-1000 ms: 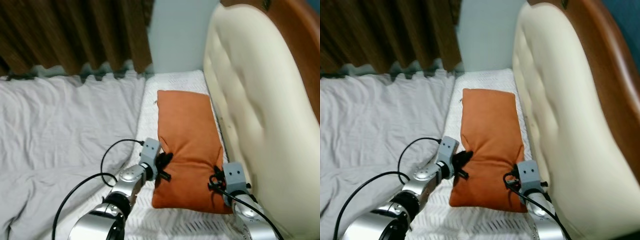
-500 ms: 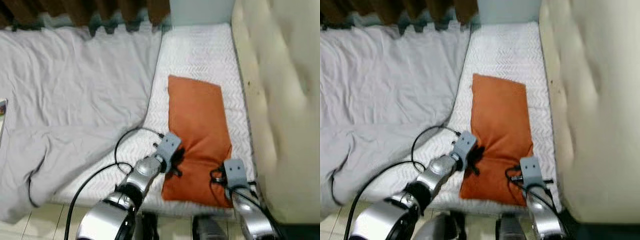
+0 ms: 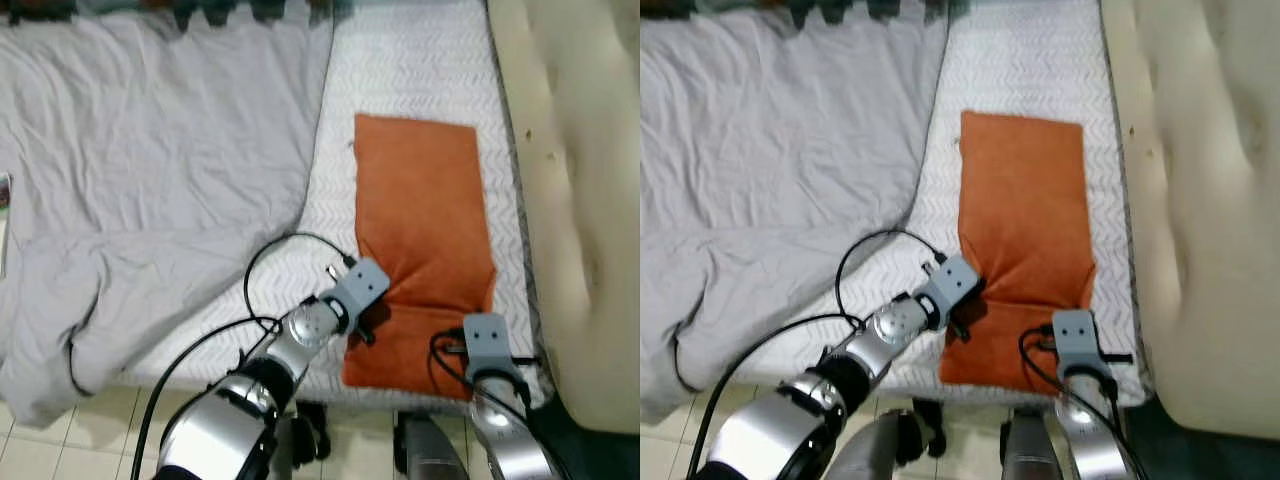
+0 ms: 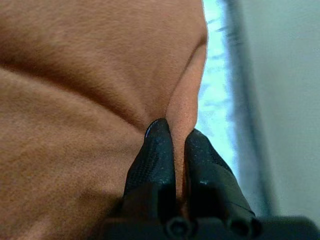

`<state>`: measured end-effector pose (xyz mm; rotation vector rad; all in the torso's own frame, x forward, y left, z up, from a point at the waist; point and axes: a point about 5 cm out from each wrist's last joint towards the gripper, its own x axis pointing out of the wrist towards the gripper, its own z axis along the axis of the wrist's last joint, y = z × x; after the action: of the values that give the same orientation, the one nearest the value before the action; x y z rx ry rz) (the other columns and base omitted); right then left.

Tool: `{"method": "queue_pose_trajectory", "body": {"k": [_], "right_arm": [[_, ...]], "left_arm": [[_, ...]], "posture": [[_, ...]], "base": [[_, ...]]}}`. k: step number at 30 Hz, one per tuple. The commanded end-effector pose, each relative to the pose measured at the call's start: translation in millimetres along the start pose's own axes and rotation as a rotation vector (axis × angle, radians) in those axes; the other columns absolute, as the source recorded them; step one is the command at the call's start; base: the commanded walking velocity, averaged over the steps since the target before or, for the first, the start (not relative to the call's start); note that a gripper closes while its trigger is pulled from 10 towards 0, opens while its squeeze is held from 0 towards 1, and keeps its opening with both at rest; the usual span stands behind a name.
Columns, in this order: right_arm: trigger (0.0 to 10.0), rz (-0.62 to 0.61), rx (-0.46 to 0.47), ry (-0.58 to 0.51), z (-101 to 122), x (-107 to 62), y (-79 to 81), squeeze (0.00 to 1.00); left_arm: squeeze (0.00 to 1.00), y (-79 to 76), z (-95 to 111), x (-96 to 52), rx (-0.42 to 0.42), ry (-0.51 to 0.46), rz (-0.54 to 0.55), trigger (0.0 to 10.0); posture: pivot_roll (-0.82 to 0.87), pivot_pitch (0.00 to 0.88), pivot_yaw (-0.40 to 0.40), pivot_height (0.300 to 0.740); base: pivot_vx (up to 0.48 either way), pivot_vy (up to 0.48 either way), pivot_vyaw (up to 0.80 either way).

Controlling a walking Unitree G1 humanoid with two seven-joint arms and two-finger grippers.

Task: Clean up the room

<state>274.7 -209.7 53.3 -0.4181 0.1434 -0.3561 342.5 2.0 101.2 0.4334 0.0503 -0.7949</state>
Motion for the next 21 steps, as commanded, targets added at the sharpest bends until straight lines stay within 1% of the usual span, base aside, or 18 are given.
{"method": "queue_pose_trajectory", "body": {"k": [1, 3, 5, 6, 7, 8, 9, 10, 12, 14, 17, 20, 21], "right_arm": [[10.0, -0.230, -0.079, 0.088, -25.2, -1.6, -49.8, 0.00], [10.0, -0.237, -0.086, 0.089, -26.7, -2.5, -52.0, 0.00], [10.0, -0.210, -0.048, 0.102, -30.8, -6.6, -53.0, 0.00], [10.0, -0.210, -0.048, 0.102, -30.8, -6.6, -53.0, 0.00], [10.0, -0.196, -0.032, 0.102, -31.4, -7.7, -52.0, 0.00], [10.0, -0.189, -0.043, 0.085, -29.1, -9.1, -50.9, 0.00], [10.0, -0.193, -0.065, 0.068, -26.0, -9.7, -51.4, 0.00], [10.0, -0.193, -0.065, 0.068, -26.0, -9.7, -51.4, 0.00], [10.0, -0.230, -0.110, 0.055, -23.4, -11.5, -55.7, 0.00], [10.0, -0.249, -0.119, 0.067, -24.4, -12.1, -58.2, 0.00], [10.0, -0.263, -0.115, 0.084, -25.5, -12.6, -59.1, 0.00], [10.0, -0.264, -0.096, 0.083, -24.2, -12.8, -57.3, 0.00], [10.0, -0.273, -0.089, 0.089, -25.2, -12.5, -57.8, 0.00]], "left_arm": [[0.00, -13.0, 2.4, 3.8, -0.027, -0.009, -0.023, 10.0], [0.00, -13.6, 1.4, 3.7, -0.039, -0.004, -0.023, 10.0], [0.00, -11.0, 4.3, 5.3, -0.172, -0.010, -0.034, 10.0], [0.00, -11.0, 4.3, 5.3, -0.172, -0.010, -0.034, 10.0], [0.00, -9.6, 5.7, 5.8, -0.207, -0.015, -0.034, 10.0], [0.00, -8.4, 6.2, 5.6, -0.241, -0.028, -0.033, 10.0], [0.00, -8.7, 5.7, 5.2, -0.250, -0.032, -0.035, 10.0], [0.00, -8.7, 5.7, 5.2, -0.250, -0.032, -0.035, 10.0], [0.00, -14.2, 1.7, 4.5, -0.246, -0.017, -0.050, 10.0], [0.00, -17.2, 1.0, 5.1, -0.232, -0.006, -0.055, 10.0], [0.00, -18.6, 2.5, 6.5, -0.229, 0.003, -0.064, 10.0], [0.00, -17.0, 4.6, 7.2, -0.205, 0.003, -0.070, 10.0], [0.00, -16.2, 6.1, 7.6, -0.184, 0.001, -0.073, 10.0]], "posture": [[-0.30, 0.479, 0.123, 0.740], [-0.30, 0.479, 0.123, 0.740], [-0.31, 0.472, 0.118, 0.740], [-0.31, 0.472, 0.118, 0.740], [-0.31, 0.472, 0.118, 0.740], [-0.31, 0.460, 0.113, 0.740], [-0.31, 0.467, 0.110, 0.740], [-0.31, 0.467, 0.110, 0.740], [-0.32, 0.475, 0.107, 0.740], [-0.33, 0.487, 0.099, 0.740], [-0.33, 0.489, 0.102, 0.740], [-0.33, 0.487, 0.111, 0.740], [-0.33, 0.485, 0.116, 0.740]], "base": [[0.000, 0.000, 0.00], [0.000, 0.000, 0.00], [0.000, 0.000, 0.00], [0.000, 0.000, 0.00], [0.000, 0.000, 0.00], [0.000, 0.000, 0.00], [0.000, 0.000, 0.00], [0.000, 0.000, 0.00], [0.000, 0.000, 0.00], [0.000, 0.000, 0.00], [0.000, 0.000, 0.00], [0.000, 0.000, 0.00], [0.000, 0.000, 0.00]]}}
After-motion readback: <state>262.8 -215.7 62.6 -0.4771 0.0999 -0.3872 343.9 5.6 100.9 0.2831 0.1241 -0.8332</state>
